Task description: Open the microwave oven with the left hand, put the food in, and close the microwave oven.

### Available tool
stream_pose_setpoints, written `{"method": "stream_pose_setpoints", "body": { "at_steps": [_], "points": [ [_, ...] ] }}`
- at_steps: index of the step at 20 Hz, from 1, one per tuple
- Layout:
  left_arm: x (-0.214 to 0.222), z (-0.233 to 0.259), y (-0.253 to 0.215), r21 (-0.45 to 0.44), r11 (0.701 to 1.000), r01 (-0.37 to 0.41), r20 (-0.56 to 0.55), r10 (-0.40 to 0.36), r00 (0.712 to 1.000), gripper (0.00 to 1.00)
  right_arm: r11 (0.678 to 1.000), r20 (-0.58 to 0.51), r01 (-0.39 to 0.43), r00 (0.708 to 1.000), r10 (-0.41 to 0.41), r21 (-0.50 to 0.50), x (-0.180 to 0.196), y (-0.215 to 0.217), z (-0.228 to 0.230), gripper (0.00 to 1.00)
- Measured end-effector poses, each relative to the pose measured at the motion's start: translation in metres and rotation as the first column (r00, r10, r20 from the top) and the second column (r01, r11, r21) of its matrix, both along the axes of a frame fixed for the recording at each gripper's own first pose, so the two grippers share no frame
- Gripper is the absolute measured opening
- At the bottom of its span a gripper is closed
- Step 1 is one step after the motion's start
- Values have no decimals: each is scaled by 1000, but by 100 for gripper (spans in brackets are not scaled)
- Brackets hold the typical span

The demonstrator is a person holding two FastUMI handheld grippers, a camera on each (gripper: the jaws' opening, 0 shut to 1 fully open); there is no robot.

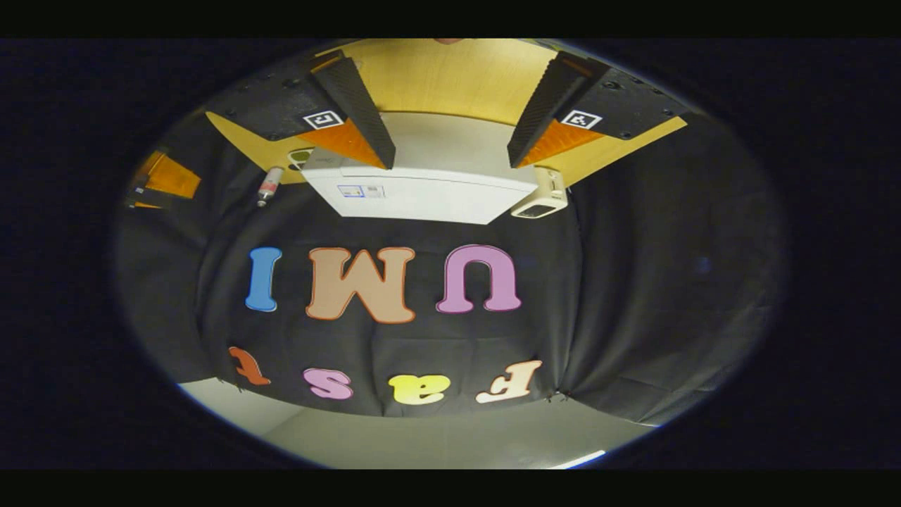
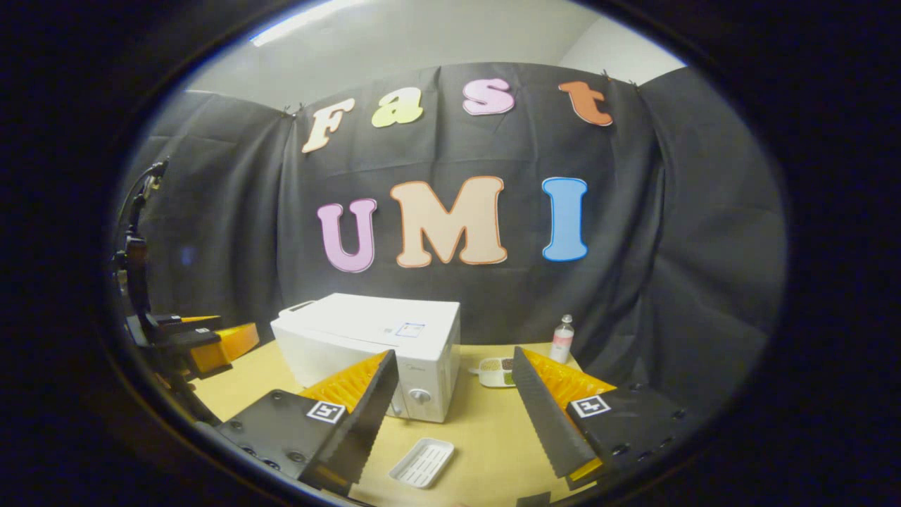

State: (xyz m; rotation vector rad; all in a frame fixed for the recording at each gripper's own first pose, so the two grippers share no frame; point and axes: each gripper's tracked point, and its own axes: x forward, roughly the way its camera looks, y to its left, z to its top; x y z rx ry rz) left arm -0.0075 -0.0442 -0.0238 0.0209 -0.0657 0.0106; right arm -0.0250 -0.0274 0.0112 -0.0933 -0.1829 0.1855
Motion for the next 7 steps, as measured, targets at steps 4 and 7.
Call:
{"method": "stream_pose_setpoints", "body": {
  "at_steps": [4,7],
  "points": [
    [1,-5,-12,15,1000,21,-21,-20,1000,96,1000,10,-19,1000,19,23,-5,-2,4,92],
    [0,-5,-20,23,999,40,-33,-40,999,96,1000,18,-12,1000,11,29,-6,-8,7,92]
  ]
}}
